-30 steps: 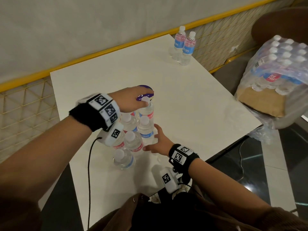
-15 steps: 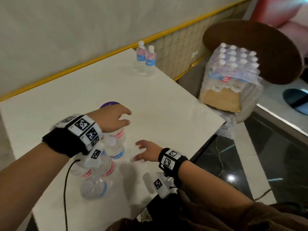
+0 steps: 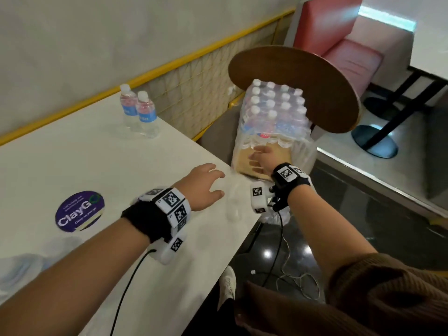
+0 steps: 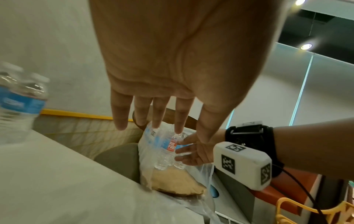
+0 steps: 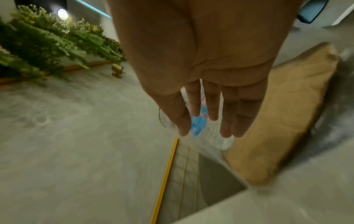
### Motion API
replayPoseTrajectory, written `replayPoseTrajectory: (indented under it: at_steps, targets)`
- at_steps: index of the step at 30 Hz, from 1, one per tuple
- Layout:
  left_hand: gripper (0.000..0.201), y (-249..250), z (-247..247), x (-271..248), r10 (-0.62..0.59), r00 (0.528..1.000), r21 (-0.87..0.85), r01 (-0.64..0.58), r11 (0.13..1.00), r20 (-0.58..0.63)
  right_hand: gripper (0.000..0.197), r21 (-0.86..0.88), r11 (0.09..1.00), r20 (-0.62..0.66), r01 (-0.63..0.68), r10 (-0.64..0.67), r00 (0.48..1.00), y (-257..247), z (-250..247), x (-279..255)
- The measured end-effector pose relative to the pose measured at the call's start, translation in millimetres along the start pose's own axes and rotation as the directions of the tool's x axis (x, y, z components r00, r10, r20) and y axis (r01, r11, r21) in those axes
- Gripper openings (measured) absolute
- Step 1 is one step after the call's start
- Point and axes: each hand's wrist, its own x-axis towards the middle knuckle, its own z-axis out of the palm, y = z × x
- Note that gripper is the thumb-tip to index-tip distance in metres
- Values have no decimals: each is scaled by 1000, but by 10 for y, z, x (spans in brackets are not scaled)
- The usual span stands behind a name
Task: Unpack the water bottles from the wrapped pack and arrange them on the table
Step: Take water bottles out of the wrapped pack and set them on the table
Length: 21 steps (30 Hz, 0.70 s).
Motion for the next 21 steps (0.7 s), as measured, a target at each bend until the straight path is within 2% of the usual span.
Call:
replayPoseTrajectory:
  at_steps: [3,5,8,11,13,14,17,19,20,21]
  targets:
    - [54,209,-58,456,18,1000,4,-18,1000,-8,53,16,1000,-76,17,-16,997,-117,-301,365]
    - [56,333,-122,795,29,999,14,-29,999,-24,50,-2,1000,-105,1,-2,994,-201,-433,591]
    - [60,418,-168,1165,20,999,17,-20,1000,-25,44,-125,991,-91,-56,44,995,-272,-515,839]
    - [61,451,-154,1433,-16,1000,-8,16,1000,-2,56,-329,943,-70,-56,35,997,-356,-588,1007]
    - [61,449,-123,1543,-34,999,-34,34,999,6,55,-352,936,-109,1,-42,993,-393,-631,1129]
    - [62,446,-105,1587,-44,999,-52,44,998,10,53,-399,915,-89,55,-98,991,-401,-637,1192]
    - [70,420,-11,1696,-65,998,-123,68,990,26,51,-571,812,87,118,-82,993,-330,-511,1098]
    - [79,413,67,1764,-72,997,-208,73,975,10,39,-556,784,148,275,-232,961,-218,-361,916]
    - [83,420,98,1797,-82,997,-264,76,962,-11,29,-497,786,154,368,-337,929,-147,-302,828]
    - [85,435,130,1820,-95,995,-324,78,943,-35,20,-406,820,146,405,-379,914,-144,-249,706]
